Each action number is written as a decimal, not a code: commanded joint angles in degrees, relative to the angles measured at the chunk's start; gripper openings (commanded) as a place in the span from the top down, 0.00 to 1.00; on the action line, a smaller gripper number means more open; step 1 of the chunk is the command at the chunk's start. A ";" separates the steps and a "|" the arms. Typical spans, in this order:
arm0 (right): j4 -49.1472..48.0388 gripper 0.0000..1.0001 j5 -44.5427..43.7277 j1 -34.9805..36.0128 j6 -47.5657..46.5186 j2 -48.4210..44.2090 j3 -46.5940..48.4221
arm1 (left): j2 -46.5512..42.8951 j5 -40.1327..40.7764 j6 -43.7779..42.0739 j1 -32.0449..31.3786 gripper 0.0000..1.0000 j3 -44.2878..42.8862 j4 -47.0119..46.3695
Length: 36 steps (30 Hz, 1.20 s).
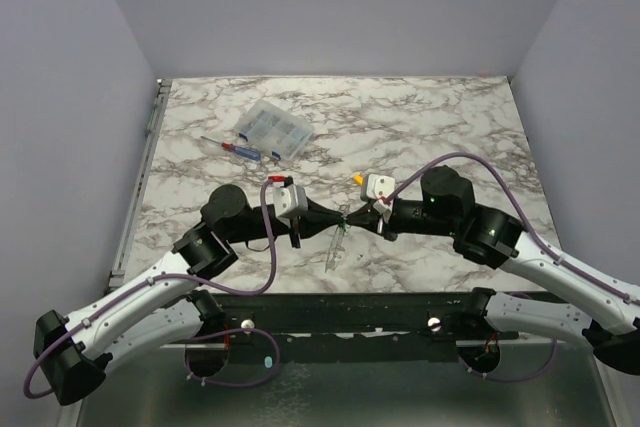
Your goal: Put the keys on the keyring
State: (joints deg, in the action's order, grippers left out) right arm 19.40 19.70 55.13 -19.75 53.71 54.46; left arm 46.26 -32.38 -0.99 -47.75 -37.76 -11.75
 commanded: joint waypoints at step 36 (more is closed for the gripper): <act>-5.14 0.40 -2.00 0.32 0.90 -4.52 2.29 | -2.54 0.17 5.80 1.70 1.00 1.99 -11.30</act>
State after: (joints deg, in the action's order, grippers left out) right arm 16.14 18.04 55.13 -17.67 49.23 55.77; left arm 43.83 -29.26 5.10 -46.19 -34.63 -20.62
